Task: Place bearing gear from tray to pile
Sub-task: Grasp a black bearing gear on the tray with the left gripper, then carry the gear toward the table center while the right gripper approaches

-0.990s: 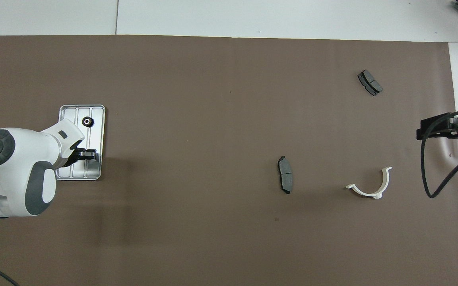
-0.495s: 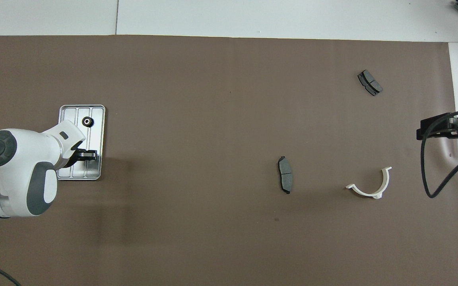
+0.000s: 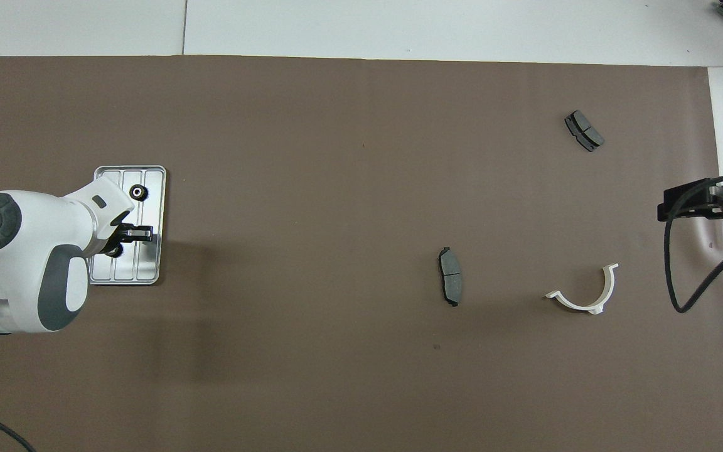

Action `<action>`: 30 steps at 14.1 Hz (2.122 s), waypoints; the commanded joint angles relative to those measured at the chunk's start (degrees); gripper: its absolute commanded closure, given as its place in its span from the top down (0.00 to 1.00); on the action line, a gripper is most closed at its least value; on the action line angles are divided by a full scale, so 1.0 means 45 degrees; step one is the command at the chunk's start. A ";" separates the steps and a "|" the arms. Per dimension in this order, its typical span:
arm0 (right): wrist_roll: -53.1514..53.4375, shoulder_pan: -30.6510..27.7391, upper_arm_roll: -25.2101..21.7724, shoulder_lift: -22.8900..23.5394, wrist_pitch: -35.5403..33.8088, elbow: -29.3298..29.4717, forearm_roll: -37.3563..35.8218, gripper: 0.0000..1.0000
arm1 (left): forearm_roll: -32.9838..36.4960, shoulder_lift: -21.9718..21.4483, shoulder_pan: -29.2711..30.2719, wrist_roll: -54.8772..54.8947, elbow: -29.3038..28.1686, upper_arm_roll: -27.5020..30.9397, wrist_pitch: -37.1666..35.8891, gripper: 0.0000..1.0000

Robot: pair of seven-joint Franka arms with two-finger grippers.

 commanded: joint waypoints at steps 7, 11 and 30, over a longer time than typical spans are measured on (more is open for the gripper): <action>0.0112 -0.0067 0.0010 -0.0256 -0.0218 -0.0176 0.0281 1.00 | 0.0629 0.0850 -0.3811 -0.3979 0.2574 0.0114 -0.1253 0.00; 0.0112 -0.0048 0.0029 -0.0256 -0.0218 -0.0176 0.0281 1.00 | 0.0923 0.2195 -0.5337 -0.6032 0.3996 0.0114 -0.1253 0.00; 0.0229 0.1004 0.0029 0.2143 0.4562 -0.0665 0.0300 1.00 | 0.0904 0.5227 -0.6413 -0.8126 0.6678 0.0153 0.1050 0.00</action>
